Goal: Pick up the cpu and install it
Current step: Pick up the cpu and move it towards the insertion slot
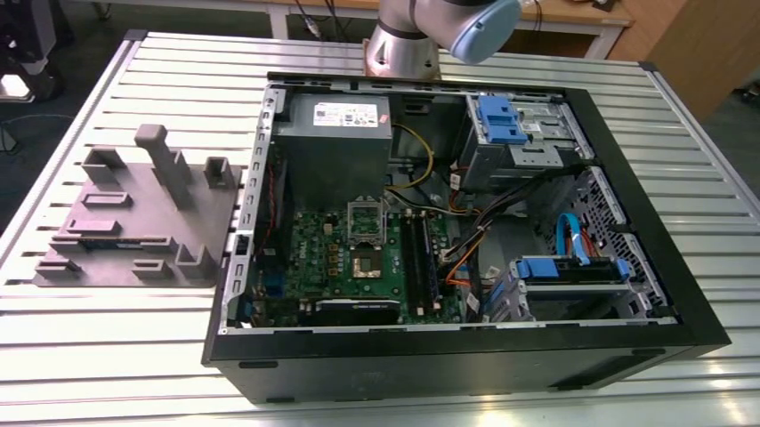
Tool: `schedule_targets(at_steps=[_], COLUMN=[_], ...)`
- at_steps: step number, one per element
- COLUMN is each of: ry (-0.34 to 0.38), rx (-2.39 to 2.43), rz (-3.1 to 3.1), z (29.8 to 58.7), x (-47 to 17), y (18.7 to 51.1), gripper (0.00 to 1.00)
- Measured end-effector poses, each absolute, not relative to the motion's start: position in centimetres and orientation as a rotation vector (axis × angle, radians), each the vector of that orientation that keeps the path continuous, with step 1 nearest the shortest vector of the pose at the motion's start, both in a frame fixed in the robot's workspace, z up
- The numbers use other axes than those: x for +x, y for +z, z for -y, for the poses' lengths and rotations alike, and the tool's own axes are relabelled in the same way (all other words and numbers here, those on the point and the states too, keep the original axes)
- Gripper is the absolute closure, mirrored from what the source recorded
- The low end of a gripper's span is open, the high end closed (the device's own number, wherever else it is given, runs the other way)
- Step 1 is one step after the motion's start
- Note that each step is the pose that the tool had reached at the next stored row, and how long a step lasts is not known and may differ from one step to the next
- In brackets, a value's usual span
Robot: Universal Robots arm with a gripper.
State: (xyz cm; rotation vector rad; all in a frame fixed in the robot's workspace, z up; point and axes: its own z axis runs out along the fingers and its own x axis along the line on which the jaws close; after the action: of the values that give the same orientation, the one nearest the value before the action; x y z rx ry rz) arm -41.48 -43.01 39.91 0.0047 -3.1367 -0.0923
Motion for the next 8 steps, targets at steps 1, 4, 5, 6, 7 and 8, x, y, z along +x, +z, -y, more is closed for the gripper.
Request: schedule_targets(at_steps=[1,4,5,6,7,8], ry=[-0.092,-0.092,-0.092,-0.092,-0.092,-0.092], rx=[0.005,0.005,0.005,0.005,0.005,0.005], rz=[3.137,3.137,3.137,3.137,3.137,3.137], z=[43.05,43.05,43.05,43.05,43.05,43.05], x=[-41.49,-41.42,-41.36,-41.24,-41.1,-40.97], y=[39.91,39.91,39.92,39.92,39.91,39.91], gripper=[0.53,0.53,0.53,0.53,0.53,0.53])
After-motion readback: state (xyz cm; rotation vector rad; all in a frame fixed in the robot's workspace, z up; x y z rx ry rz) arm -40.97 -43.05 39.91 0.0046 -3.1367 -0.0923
